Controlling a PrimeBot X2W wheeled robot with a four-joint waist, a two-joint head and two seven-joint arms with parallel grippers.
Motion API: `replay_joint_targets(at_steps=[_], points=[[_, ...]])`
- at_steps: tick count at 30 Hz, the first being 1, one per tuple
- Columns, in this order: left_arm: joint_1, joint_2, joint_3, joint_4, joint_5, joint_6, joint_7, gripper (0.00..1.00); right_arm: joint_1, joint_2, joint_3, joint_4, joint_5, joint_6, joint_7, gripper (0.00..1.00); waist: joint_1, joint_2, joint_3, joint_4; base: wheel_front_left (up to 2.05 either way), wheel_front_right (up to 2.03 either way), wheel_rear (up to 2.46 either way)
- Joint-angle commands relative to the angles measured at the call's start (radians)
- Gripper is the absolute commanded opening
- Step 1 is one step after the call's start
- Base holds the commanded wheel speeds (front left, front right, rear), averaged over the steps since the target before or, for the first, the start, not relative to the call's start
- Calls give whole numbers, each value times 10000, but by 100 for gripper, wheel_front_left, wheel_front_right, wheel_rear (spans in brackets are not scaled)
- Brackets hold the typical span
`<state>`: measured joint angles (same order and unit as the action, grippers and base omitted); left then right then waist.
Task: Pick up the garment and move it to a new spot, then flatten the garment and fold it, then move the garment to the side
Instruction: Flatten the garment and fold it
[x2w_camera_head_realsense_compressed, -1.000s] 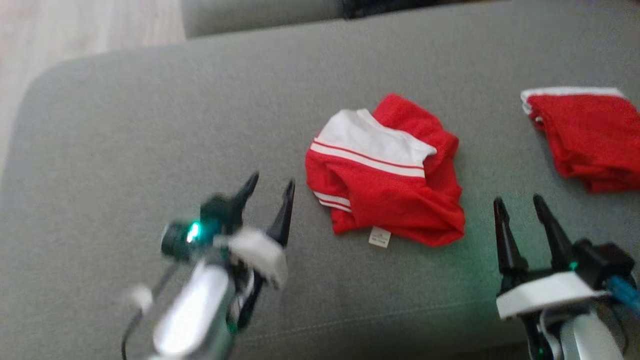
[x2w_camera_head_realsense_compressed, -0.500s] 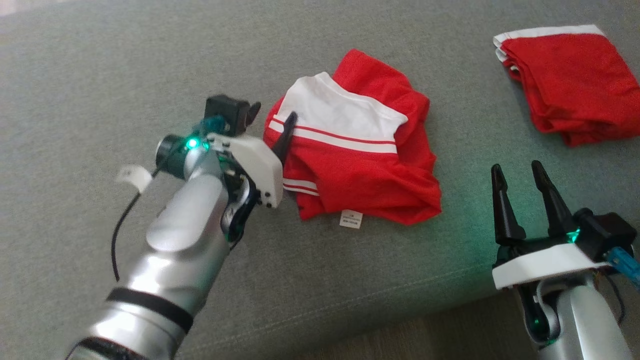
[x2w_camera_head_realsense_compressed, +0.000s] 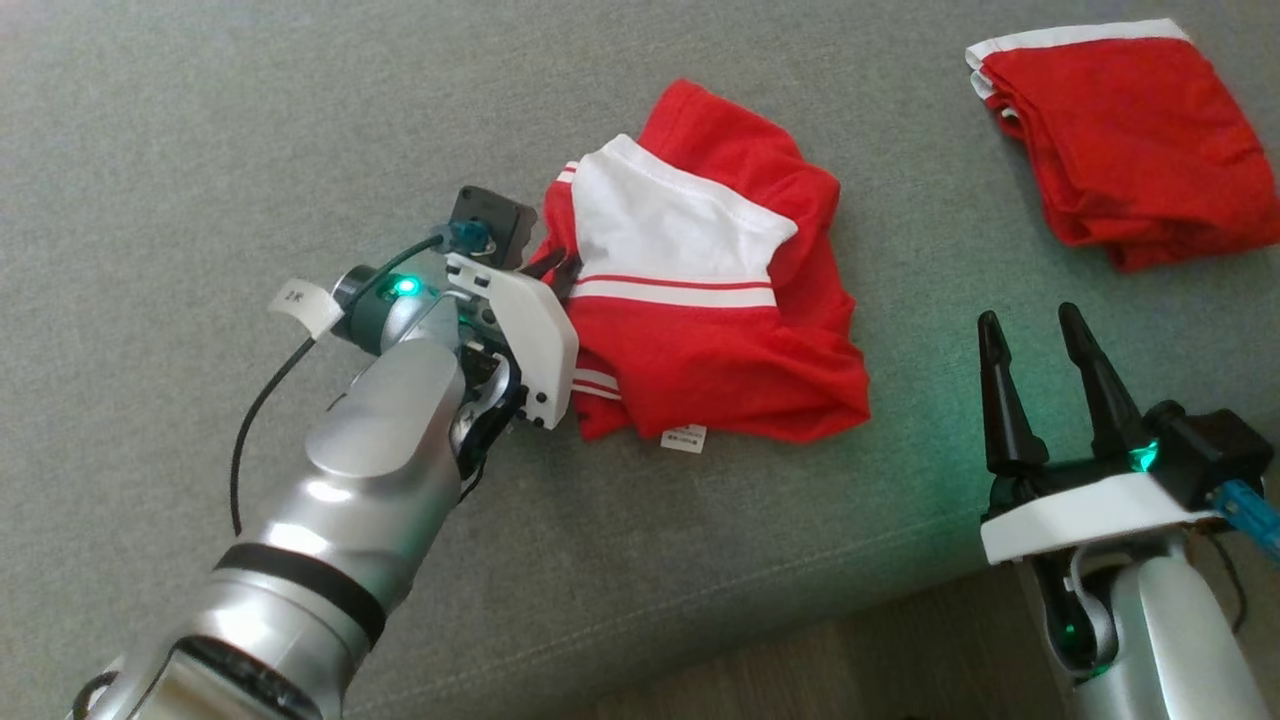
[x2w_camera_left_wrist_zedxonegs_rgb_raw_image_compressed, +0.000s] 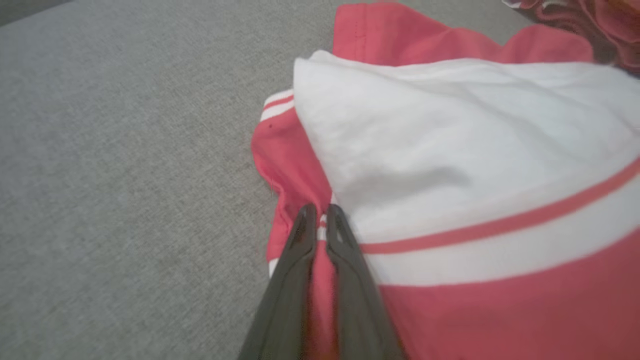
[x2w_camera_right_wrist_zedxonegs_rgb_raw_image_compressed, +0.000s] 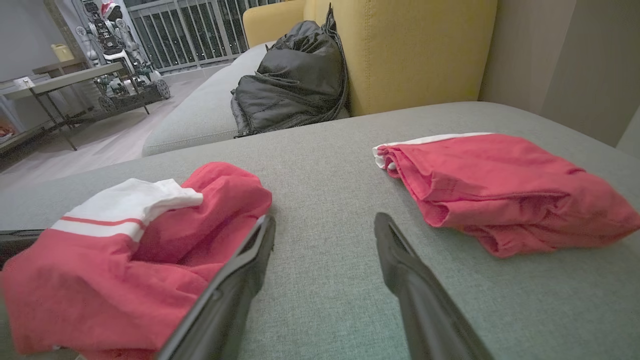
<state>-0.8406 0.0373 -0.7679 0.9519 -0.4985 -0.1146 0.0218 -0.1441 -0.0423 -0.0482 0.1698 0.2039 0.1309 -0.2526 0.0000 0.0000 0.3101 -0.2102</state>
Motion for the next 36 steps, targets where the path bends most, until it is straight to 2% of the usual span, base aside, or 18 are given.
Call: replay_joint_targets(at_steps=[1,3,8,11,14,17,19,22,26,28,29,30,31,32,33,36], points=[[-357,129,123,-160,-53,-36,-100,0,-215,-79,203,-335,7,-2,-91,100,0,0,-42,9,0,0,0],[-399,129,-61,-110,80,-22,-457,0,-176,-79,191,-322,3,-2,-91,100,0,0,-156,23,0,0,0],[-678,145,-315,-29,592,334,-1724,0,-102,-79,249,-280,62,-2,-91,100,0,0,-545,-2,0,0,0],[-1154,228,-277,-244,926,747,-2520,0,-91,-79,374,-222,149,-2,-91,100,0,0,-805,-144,0,0,0],[-1903,451,-189,-893,1520,1338,-2806,0,-98,-79,466,-165,268,-2,-91,100,0,0,-1027,-374,0,0,0],[-2553,777,169,-2692,2267,1824,-2828,0,-86,-79,450,-124,338,-2,-91,100,0,0,-1177,-595,0,0,0],[-2506,955,328,-3787,2564,1707,-2831,0,-57,-79,401,-112,374,-2,-91,100,0,0,-1259,-700,0,0,0],[-1819,1097,300,-4496,2540,1109,-2832,0,19,-79,319,-84,399,-2,-91,100,0,0,-1375,-751,0,0,0],[-301,1202,-34,-4006,2080,539,-2812,0,119,-79,207,-105,426,-2,-91,100,0,0,-1380,-667,0,0,0],[356,1265,-162,-3544,1879,489,-2675,0,162,-79,140,-154,436,-2,-91,100,0,0,-1262,-547,0,0,0],[581,1348,-157,-3334,1894,652,-2684,0,169,-79,122,-171,431,-2,-91,100,0,0,-1191,-487,0,0,0],[744,1478,-164,-3155,2038,939,-2706,20,167,-79,113,-189,426,-2,-91,100,0,0,-1110,-430,0,0,0],[874,1584,-108,-3033,2194,1335,-2740,100,160,-79,92,-211,413,-2,-91,100,0,0,-1034,-367,0,0,0],[992,1636,63,-2992,2269,1803,-2777,100,153,-79,50,-242,398,-2,-91,100,0,0,-946,-286,0,0,0],[992,1636,63,-2992,2269,1803,-2777,100,153,-79,50,-242,398,-2,-91,100,0,0,-946,-286,0,0,0],[1357,1758,495,-3431,2693,3185,-2825,100,154,-79,-77,-320,351,-2,-91,100,0,0,-725,-15,0,0,0]])
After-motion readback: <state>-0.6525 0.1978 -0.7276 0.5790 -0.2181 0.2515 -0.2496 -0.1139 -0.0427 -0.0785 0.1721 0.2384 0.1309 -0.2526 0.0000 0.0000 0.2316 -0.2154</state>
